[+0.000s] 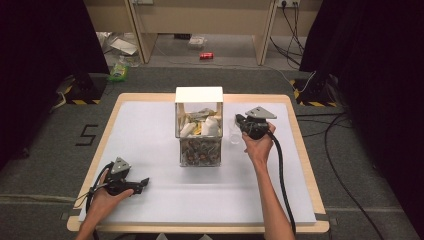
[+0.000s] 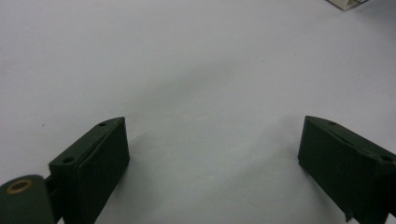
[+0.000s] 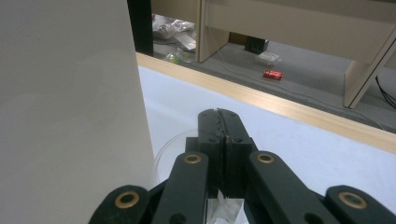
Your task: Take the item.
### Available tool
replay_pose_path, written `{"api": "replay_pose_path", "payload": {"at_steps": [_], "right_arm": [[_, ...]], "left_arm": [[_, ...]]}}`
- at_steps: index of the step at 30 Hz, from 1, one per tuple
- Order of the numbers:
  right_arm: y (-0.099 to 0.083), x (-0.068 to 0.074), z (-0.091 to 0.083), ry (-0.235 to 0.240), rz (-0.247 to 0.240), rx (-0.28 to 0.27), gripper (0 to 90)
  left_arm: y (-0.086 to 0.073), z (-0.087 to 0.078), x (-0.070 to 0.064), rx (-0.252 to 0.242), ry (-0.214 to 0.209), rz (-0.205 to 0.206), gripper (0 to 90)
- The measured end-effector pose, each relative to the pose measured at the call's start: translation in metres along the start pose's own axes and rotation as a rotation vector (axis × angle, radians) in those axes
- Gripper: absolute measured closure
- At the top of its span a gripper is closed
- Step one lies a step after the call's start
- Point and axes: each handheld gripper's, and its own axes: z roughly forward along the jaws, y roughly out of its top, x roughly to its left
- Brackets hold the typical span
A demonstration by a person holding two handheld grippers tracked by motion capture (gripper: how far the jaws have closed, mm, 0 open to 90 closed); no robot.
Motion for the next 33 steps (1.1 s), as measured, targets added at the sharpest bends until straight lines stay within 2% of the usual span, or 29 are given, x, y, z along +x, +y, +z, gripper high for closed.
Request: {"api": "replay_pose_path", "payload": {"at_steps": [13,26,31,33], "right_arm": [[-0.0044,-0.0006,0.0069,-0.005,0.000,0.039,88.5],[-0.0053,0.0006,0.0103,0.002,0.009,0.047,84.6],[-0.0020,-0.0004,0.0060,0.002,0.021,0.028,75.9],[-0.0004,-0.0014,0.0034,-0.003,0.025,0.024,69.4]], "left_arm": [[0.0000,0.0000,0.0000,0.000,0.000,0.000,7.8],[0.0000,0.0000,0.0000,0.000,0.000,0.000,7.8],[0.0000,0.0000,0.0001,0.000,0.000,0.000,7.8],[0.0000,0.0000,0.0001,0.000,0.000,0.000,7.8]]}}
